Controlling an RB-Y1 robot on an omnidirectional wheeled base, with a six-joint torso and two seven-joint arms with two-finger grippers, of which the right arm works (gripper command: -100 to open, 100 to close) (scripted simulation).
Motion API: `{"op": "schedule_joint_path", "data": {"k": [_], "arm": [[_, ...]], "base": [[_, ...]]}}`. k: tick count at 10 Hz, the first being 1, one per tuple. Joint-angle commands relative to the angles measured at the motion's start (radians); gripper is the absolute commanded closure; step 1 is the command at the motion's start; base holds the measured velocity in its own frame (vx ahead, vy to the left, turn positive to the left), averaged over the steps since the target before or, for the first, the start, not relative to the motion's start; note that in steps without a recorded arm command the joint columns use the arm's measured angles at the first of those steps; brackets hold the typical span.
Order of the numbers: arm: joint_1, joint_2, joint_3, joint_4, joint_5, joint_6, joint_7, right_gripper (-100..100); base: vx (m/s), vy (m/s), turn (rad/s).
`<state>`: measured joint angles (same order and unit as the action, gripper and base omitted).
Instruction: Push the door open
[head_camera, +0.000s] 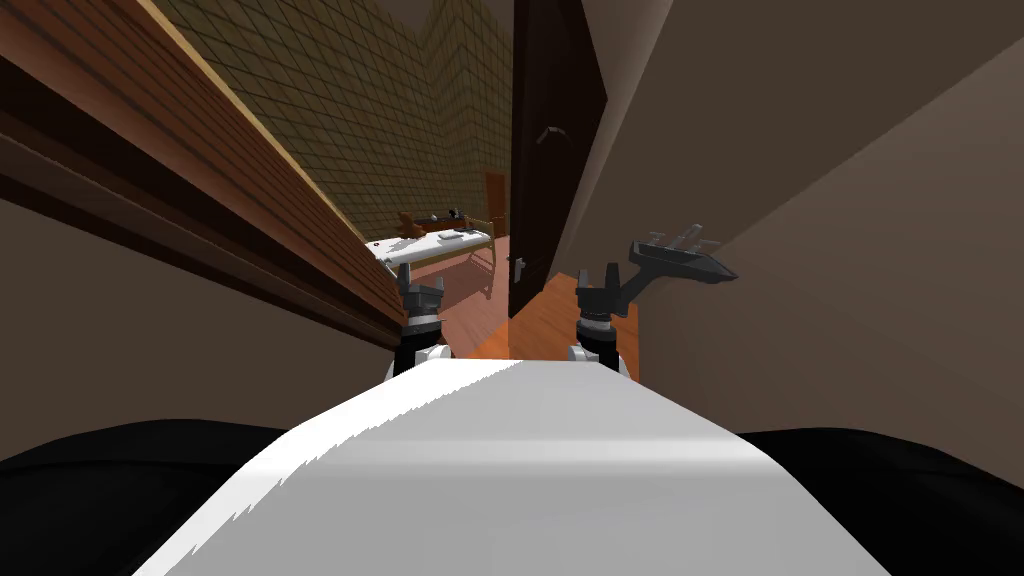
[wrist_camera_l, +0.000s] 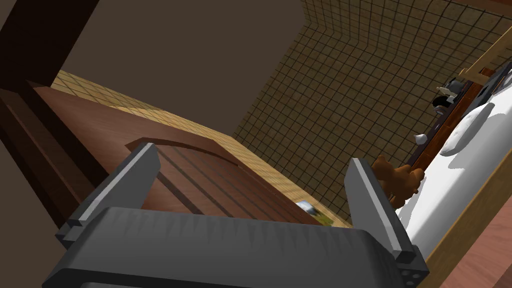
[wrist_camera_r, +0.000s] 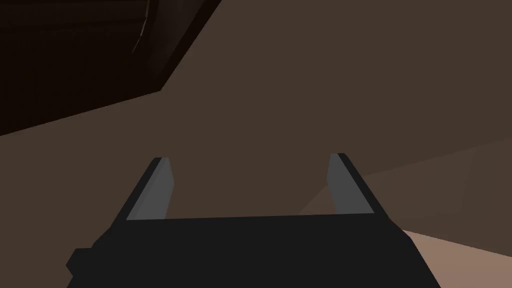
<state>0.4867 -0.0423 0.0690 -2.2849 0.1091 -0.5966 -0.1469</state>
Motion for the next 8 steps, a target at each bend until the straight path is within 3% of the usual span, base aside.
{"op": "schedule_joint_path", "data": {"k": [1, 8], "arm": [[-0.015, -0.008, 0.012, 0.032, 0.0, 0.011, -0.003, -100], [-0.09, -0.04, 0.074, 0.193, -0.003, 0.069, -0.019, -100]], "base": [[0.064, -0.061, 0.121], [0.118, -0.107, 0.117]]}}
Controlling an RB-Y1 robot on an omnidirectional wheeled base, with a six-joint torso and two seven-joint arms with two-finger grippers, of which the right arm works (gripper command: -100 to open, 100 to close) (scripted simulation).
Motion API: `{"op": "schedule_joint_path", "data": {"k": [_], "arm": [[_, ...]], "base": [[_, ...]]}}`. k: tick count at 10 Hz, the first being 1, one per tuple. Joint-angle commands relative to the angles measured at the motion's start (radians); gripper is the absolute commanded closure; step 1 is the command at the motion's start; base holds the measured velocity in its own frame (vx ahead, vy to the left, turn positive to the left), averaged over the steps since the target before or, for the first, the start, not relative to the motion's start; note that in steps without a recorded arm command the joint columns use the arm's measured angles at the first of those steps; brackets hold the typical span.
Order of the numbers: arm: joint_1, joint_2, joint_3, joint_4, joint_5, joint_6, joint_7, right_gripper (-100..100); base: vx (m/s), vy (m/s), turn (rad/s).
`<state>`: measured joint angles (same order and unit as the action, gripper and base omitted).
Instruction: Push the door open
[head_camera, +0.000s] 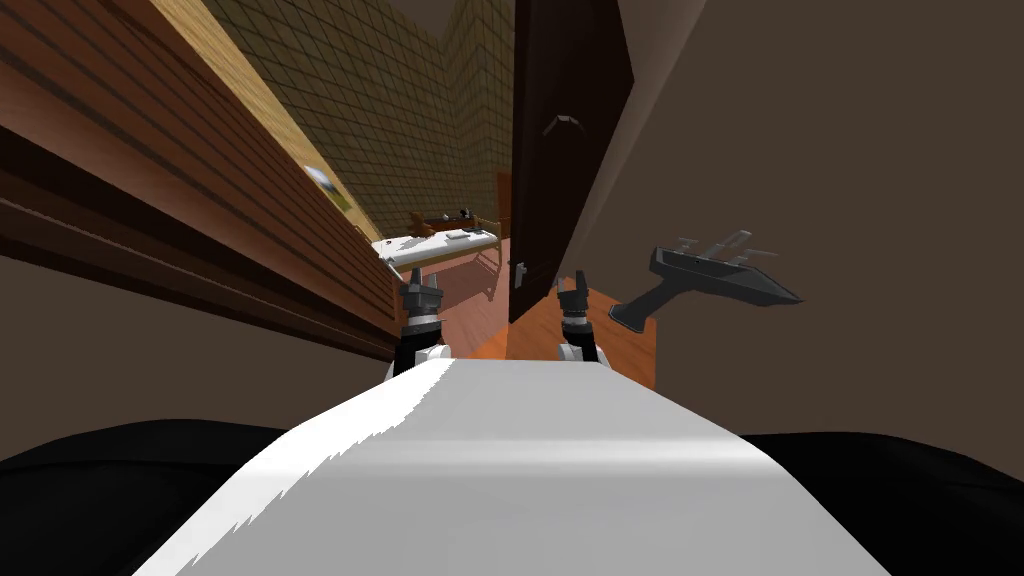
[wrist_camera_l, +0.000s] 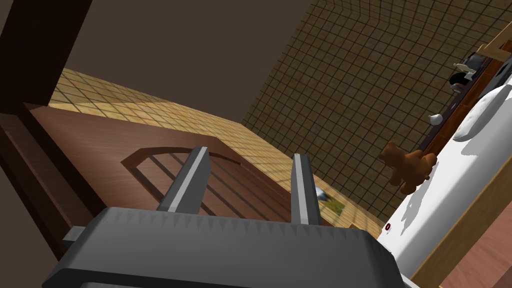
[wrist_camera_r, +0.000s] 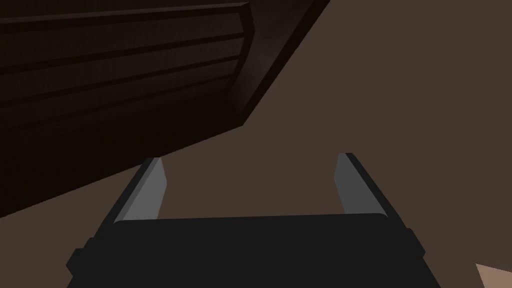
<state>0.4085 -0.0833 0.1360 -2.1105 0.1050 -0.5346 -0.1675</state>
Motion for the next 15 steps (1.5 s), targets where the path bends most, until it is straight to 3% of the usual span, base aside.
{"op": "schedule_joint_path", "data": {"k": [1, 10, 14, 15], "arm": [[-0.022, -0.003, 0.015, 0.04, 0.001, 0.014, -0.001, -100], [-0.122, -0.039, 0.096, 0.254, -0.002, 0.09, -0.022, -100], [-0.19, -0.061, 0.151, 0.398, -0.004, 0.142, -0.037, -100], [-0.19, -0.061, 0.151, 0.399, -0.004, 0.142, -0.037, -100]], "base": [[0.09, -0.087, 0.099], [0.083, -0.107, 0.118], [0.101, -0.151, 0.169], [0.073, -0.125, 0.103]]}}
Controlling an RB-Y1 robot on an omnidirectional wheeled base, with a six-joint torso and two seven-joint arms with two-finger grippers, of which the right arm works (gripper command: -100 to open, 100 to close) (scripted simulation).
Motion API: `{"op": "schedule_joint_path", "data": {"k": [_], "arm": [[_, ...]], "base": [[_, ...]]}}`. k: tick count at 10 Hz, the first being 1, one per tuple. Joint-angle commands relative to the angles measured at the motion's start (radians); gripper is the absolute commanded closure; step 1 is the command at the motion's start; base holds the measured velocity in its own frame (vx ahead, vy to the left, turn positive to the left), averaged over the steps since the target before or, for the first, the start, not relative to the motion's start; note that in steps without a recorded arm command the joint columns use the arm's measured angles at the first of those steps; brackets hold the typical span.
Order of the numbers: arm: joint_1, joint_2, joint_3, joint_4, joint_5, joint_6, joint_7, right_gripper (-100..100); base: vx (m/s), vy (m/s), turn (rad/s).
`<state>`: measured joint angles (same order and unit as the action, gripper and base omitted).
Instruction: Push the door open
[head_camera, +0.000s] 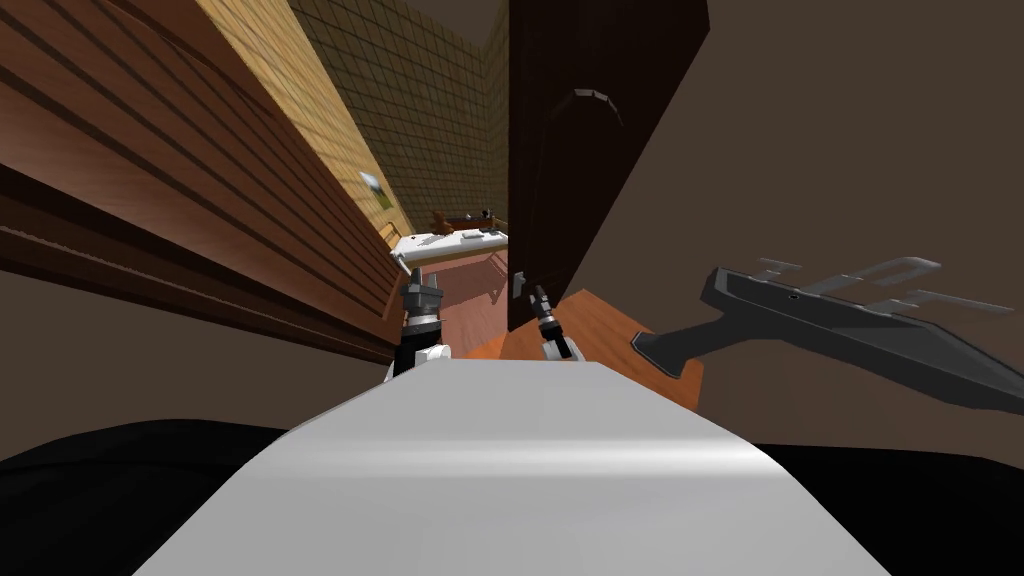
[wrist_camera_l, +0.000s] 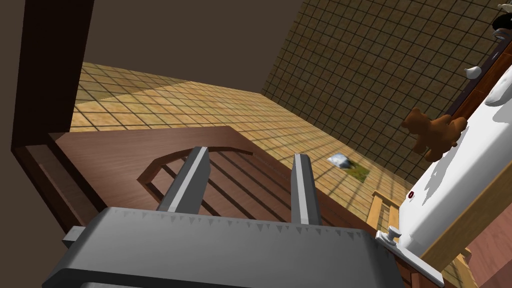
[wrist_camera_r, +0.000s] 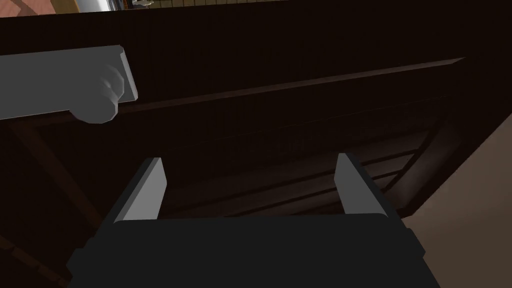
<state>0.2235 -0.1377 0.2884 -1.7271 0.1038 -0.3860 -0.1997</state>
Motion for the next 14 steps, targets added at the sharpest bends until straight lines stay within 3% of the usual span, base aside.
{"op": "schedule_joint_path", "data": {"k": [1, 11, 14], "arm": [[-0.016, -0.01, 0.008, 0.039, -0.003, 0.002, -0.007, -100], [-0.117, -0.042, 0.09, 0.255, -0.006, 0.078, -0.029, -100], [-0.136, -0.048, 0.106, 0.296, -0.007, 0.093, -0.033, -100]], "base": [[0.038, -0.111, 0.06], [0.062, -0.113, 0.103], [0.058, -0.111, 0.089]]}}
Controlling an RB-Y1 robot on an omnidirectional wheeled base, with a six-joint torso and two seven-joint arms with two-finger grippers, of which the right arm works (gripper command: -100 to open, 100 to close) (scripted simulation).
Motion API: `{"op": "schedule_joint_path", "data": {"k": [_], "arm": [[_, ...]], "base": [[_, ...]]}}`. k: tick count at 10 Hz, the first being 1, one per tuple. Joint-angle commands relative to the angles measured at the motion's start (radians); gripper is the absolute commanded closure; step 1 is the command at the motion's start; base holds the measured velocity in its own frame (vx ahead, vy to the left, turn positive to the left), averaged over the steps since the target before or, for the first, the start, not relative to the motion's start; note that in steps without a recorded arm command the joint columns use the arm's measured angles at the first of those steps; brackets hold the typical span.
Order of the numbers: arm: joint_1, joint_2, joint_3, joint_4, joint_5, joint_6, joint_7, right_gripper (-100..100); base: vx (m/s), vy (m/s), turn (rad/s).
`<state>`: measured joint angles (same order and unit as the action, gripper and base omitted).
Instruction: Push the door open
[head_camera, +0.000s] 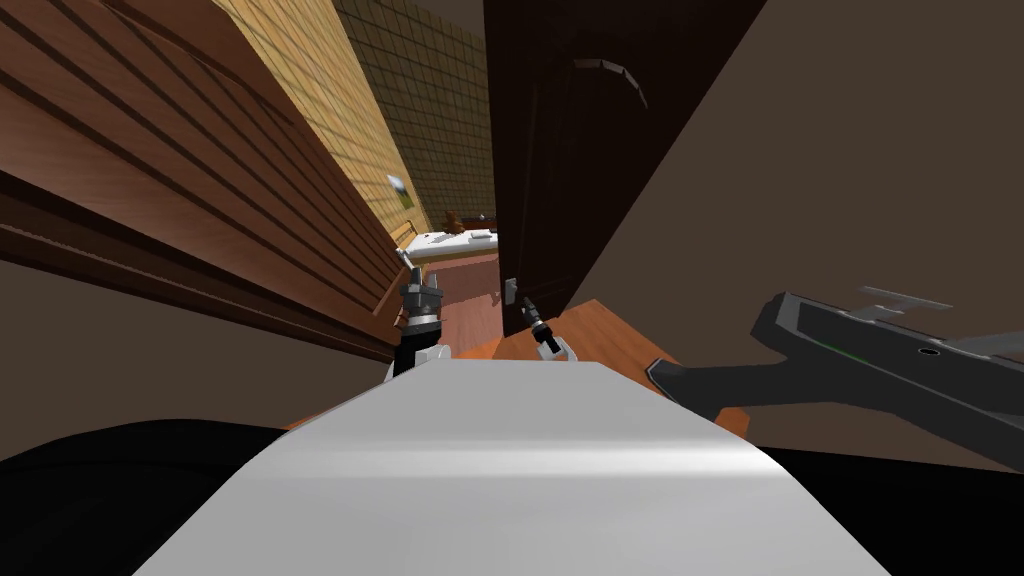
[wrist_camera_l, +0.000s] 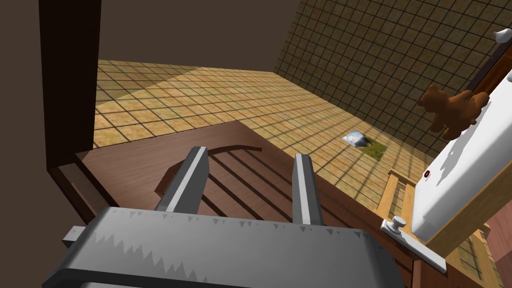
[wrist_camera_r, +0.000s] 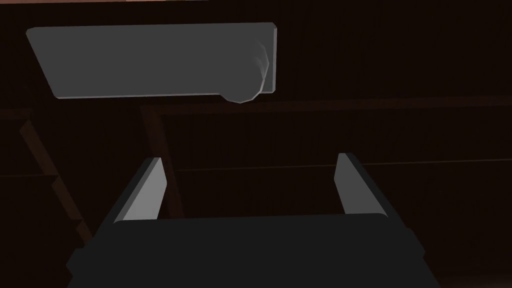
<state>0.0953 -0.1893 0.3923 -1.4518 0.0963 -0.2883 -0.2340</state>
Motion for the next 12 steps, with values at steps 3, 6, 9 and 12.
{"op": "schedule_joint_path", "data": {"k": [3, 6, 9, 12], "arm": [[-0.011, 0.008, -0.007, 0.017, -0.002, -0.001, 0.003, -100], [-0.03, 0.024, -0.02, 0.048, -0.005, -0.005, 0.01, -100], [-0.045, 0.036, -0.03, 0.07, -0.007, -0.009, 0.015, -100], [-0.041, 0.033, -0.028, 0.063, -0.007, -0.007, 0.013, 100]], "base": [[0.094, 0.008, 0.024], [0.175, 0.092, 0.038], [0.174, 0.082, 0.03], [0.015, 0.006, 0.005]]}}
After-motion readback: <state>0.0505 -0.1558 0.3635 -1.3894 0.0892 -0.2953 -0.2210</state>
